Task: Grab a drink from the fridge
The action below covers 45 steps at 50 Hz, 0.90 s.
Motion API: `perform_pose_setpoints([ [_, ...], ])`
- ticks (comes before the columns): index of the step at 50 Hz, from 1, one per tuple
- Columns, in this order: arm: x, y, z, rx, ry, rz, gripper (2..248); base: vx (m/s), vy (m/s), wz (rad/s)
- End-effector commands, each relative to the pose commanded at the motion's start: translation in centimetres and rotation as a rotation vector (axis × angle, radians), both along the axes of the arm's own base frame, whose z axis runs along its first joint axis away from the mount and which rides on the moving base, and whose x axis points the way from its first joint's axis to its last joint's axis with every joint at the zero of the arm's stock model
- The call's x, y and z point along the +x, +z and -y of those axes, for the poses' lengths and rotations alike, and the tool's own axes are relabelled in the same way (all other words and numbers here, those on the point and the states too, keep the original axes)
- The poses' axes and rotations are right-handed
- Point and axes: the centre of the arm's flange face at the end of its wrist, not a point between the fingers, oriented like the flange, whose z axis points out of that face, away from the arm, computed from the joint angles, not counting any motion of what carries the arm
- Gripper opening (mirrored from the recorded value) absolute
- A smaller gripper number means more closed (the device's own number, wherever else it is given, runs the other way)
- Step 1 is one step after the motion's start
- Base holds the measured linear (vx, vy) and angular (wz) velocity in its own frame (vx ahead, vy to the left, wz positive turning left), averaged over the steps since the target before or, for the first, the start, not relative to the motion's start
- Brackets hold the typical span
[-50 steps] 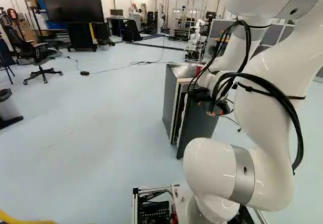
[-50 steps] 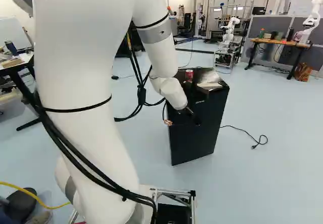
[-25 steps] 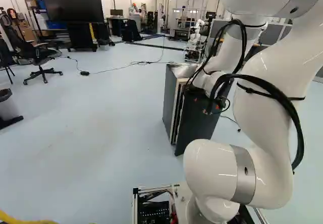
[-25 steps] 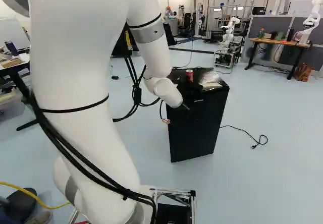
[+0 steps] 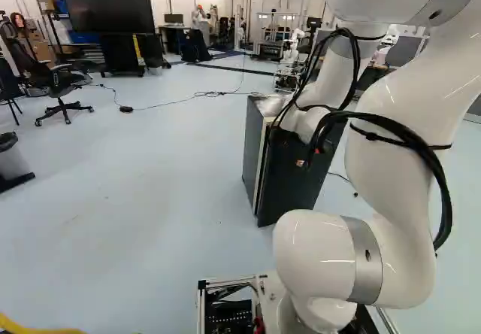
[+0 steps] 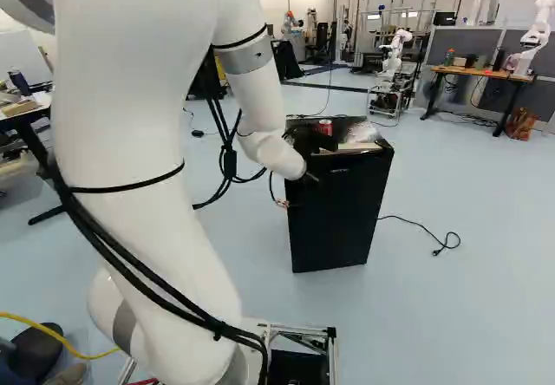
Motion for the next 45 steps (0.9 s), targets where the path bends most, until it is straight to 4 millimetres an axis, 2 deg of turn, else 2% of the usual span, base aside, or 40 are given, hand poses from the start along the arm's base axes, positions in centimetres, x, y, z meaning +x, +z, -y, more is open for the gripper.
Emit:
perform_pose_setpoints([
  [29,3.3,0.5,-2.2,-0.052,0.084,0.089,247,0.0,0.0,0.0],
  [37,3.4,0.7,-2.3,-0.061,0.088,0.106,247,0.0,0.0,0.0],
  [45,2.4,0.8,-2.3,-0.066,0.084,0.113,247,0.0,0.0,0.0],
])
